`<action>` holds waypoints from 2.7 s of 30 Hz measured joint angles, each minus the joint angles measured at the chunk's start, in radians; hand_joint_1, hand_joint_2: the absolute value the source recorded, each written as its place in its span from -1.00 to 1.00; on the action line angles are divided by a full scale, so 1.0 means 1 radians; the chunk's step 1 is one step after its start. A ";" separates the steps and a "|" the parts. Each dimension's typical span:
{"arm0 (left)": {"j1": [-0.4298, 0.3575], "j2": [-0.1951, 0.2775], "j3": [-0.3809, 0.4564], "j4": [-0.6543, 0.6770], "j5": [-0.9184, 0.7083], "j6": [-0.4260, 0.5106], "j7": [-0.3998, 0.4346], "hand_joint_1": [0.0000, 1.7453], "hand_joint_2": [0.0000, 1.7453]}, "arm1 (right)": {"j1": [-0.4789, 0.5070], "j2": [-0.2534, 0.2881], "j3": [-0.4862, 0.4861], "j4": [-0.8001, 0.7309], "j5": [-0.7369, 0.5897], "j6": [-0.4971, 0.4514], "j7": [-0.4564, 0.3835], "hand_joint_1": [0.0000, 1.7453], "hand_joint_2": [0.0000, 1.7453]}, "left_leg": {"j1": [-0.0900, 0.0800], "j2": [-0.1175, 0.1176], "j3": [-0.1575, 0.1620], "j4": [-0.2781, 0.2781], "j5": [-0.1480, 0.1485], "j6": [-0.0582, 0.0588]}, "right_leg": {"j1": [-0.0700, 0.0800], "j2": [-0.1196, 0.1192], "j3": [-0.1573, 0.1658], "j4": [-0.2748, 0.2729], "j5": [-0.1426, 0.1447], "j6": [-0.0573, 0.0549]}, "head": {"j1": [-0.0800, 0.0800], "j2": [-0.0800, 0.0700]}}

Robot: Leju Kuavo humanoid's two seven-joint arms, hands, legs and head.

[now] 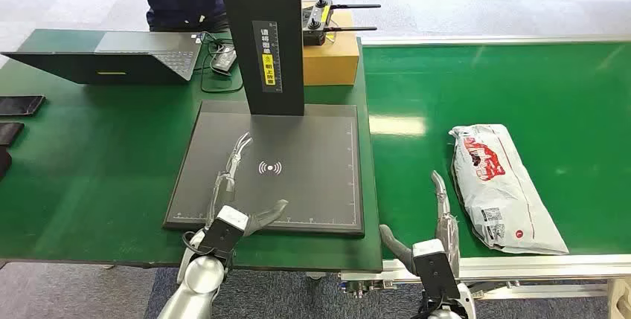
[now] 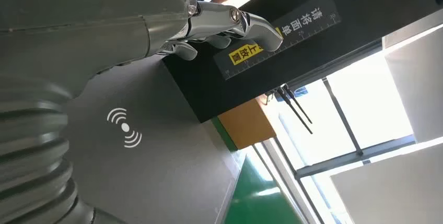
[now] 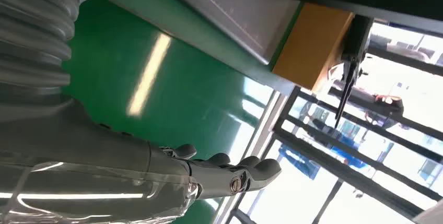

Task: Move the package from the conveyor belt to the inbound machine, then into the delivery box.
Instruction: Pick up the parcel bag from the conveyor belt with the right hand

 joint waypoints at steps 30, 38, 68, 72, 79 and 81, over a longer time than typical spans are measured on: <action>0.087 -0.006 -0.018 -0.098 -0.067 0.010 0.084 -1.00 1.00 | -0.366 -0.267 -0.215 0.455 -0.029 -0.038 0.063 -1.00 1.00 | -0.001 0.000 -0.001 0.001 0.000 0.001 | -0.001 0.000 0.000 0.000 0.002 0.002 | 0.000 0.000; 0.083 -0.006 -0.023 -0.090 -0.047 0.030 0.055 -1.00 1.00 | -0.592 -0.344 -0.241 0.810 0.019 -0.102 0.072 -1.00 1.00 | -0.001 0.000 -0.001 0.001 0.002 0.002 | -0.001 0.001 0.000 0.000 0.003 0.003 | 0.000 0.000; 0.041 -0.008 -0.041 0.050 -0.017 0.050 0.006 -1.00 1.00 | -0.800 -0.356 -0.055 1.296 0.341 0.060 0.536 1.00 1.00 | -0.001 -0.001 0.003 0.002 0.002 0.002 | -0.001 0.000 0.005 -0.001 0.003 0.004 | 0.000 0.000; 0.041 -0.009 -0.040 0.050 -0.025 0.043 0.011 -1.00 1.00 | -0.795 -0.350 -0.058 1.297 0.331 -0.010 0.478 1.00 1.00 | -0.001 -0.001 0.003 0.002 0.002 0.002 | -0.001 0.000 0.005 -0.001 0.004 0.005 | 0.000 0.000; 0.040 -0.010 -0.029 0.052 -0.028 0.059 -0.003 -1.00 1.00 | -0.759 -0.319 -0.087 1.294 0.268 -0.140 0.289 1.00 1.00 | -0.001 0.000 0.002 0.001 0.003 0.002 | -0.001 0.000 0.004 -0.001 0.004 0.005 | 0.000 0.000; 0.036 -0.010 -0.025 0.057 -0.027 0.068 -0.009 -1.00 1.00 | -0.734 -0.301 -0.100 1.283 0.231 -0.188 0.206 1.00 1.00 | 0.000 0.000 0.002 0.001 0.002 0.002 | 0.000 0.000 0.003 0.000 0.004 0.005 | 0.000 0.000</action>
